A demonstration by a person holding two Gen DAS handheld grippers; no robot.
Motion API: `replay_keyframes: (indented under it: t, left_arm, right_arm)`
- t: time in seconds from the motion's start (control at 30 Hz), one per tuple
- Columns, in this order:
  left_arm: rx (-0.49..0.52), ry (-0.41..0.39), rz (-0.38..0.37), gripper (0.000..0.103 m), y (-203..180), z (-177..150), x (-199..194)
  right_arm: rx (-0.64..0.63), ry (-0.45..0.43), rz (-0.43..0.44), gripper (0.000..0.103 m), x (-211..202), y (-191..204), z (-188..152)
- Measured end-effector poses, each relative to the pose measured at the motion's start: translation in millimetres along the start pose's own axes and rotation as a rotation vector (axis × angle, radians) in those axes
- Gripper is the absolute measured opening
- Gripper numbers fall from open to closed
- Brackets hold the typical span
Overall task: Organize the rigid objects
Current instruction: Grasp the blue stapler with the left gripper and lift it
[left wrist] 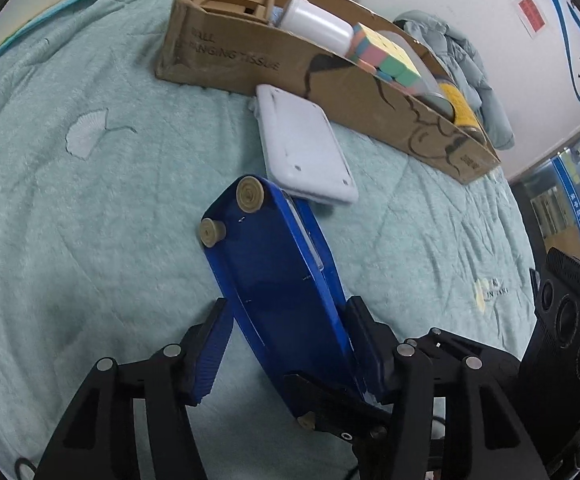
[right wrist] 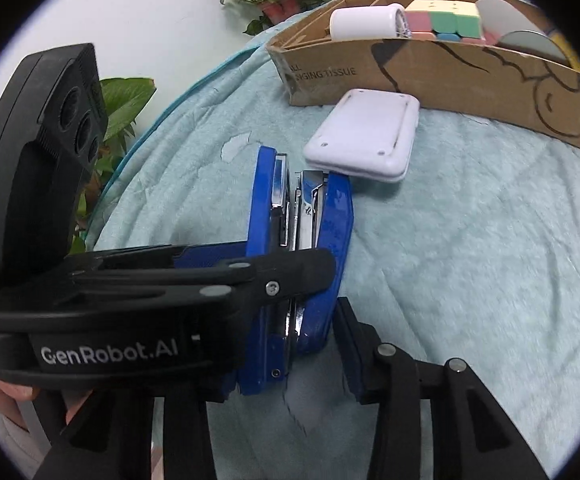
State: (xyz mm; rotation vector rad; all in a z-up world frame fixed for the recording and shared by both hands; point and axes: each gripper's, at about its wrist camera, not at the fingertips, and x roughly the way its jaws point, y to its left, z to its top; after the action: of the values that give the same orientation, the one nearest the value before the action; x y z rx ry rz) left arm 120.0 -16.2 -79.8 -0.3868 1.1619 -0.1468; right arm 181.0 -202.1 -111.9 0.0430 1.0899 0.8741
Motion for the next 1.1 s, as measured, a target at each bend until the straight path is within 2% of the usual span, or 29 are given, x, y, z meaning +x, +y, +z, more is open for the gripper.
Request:
replay_keyframes:
  t: [0.1, 0.17, 0.3, 0.4, 0.5, 0.6, 0.7, 0.83, 0.9, 0.97, 1.03, 1.07, 1.1]
  left_arm:
    - [0.034, 0.028, -0.018, 0.055, -17, -14, 2]
    - [0.054, 0.050, -0.068, 0.053, -32, -22, 4]
    - [0.129, 0.060, -0.098, 0.053, -67, -24, 19]
    - [0.149, 0.063, -0.180, 0.053, -89, -13, 33]
    - [0.197, 0.070, -0.312, 0.053, -120, 2, 46]
    - [0.211, 0.073, -0.393, 0.052, -139, 17, 46]
    - [0.219, 0.019, -0.355, 0.051, -141, 28, 37]
    - [0.135, -0.021, -0.295, 0.051, -108, 37, 26]
    - [0.105, -0.039, -0.254, 0.051, -91, 38, 19]
    - [0.073, -0.051, -0.242, 0.051, -78, 38, 15]
    - [0.046, -0.071, -0.234, 0.060, -68, 40, 11]
    - [0.033, -0.082, -0.229, 0.062, -64, 41, 10]
    - [0.024, -0.087, -0.224, 0.064, -56, 41, 7]
  right_arm:
    - [-0.006, 0.007, -0.014, 0.040, -13, -1, -16]
    - [-0.003, -0.002, -0.036, 0.038, -25, -4, -28]
    - [-0.025, -0.047, -0.156, 0.038, -45, -6, -45]
    - [0.025, -0.071, -0.212, 0.037, -58, -27, -48]
    - [0.054, -0.101, -0.315, 0.032, -74, -50, -48]
    - [0.080, -0.121, -0.412, 0.032, -90, -74, -45]
    - [0.030, -0.133, -0.527, 0.032, -91, -81, -39]
    - [-0.064, -0.139, -0.627, 0.031, -81, -76, -29]
    - [-0.162, -0.144, -0.717, 0.031, -73, -65, -30]
    - [-0.328, -0.146, -0.862, 0.031, -54, -44, -34]
    - [-0.475, -0.142, -0.981, 0.032, -34, -25, -40]
    - [-0.520, -0.144, -0.998, 0.033, -29, -17, -44]
    - [-0.569, -0.157, -0.983, 0.039, -26, -7, -48]
